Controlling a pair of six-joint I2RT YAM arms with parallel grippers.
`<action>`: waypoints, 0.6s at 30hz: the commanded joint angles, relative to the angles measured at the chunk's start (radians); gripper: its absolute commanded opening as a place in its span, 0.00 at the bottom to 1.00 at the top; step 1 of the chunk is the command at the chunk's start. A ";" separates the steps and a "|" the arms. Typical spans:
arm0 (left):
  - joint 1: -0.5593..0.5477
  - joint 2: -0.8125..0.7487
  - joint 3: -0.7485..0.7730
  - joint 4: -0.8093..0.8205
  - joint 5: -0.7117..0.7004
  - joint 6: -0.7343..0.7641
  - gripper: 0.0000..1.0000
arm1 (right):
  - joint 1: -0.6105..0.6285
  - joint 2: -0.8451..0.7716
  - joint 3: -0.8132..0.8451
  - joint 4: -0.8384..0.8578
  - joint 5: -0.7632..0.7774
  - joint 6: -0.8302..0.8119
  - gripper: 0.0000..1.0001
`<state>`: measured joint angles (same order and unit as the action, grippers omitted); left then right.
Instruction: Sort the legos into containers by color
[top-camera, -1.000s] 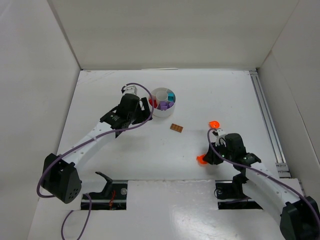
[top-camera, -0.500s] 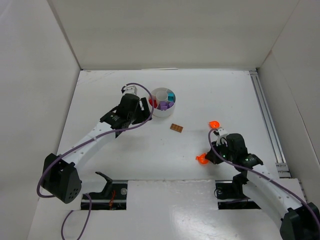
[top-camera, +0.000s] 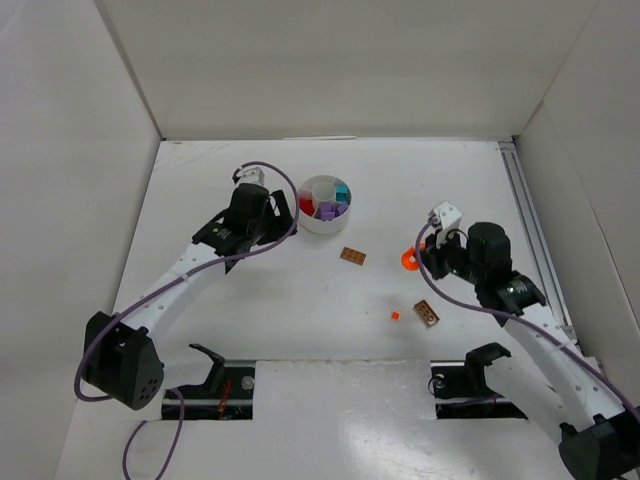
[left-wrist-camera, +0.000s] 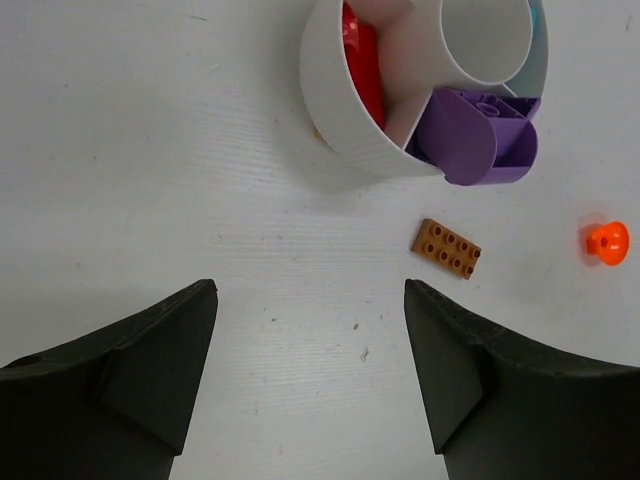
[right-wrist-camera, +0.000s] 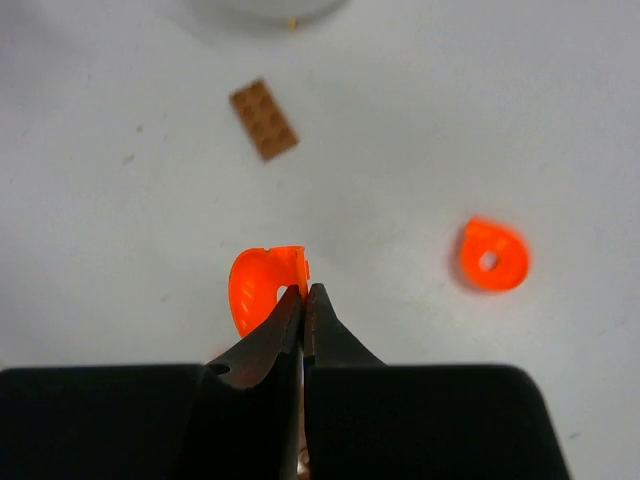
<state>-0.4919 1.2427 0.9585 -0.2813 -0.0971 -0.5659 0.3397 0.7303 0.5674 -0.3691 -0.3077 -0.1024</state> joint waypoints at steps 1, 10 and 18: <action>0.038 -0.060 0.025 0.024 0.016 -0.018 0.72 | -0.004 0.096 0.181 0.149 0.015 -0.206 0.00; 0.154 -0.069 -0.027 0.022 0.077 -0.063 0.72 | 0.143 0.631 0.725 0.295 0.122 -0.731 0.00; 0.196 -0.060 -0.046 0.022 0.086 -0.074 0.72 | 0.186 1.055 1.075 0.317 -0.094 -1.071 0.00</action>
<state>-0.3126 1.1931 0.9203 -0.2760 -0.0250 -0.6292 0.5152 1.6966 1.5597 -0.0841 -0.2951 -0.9787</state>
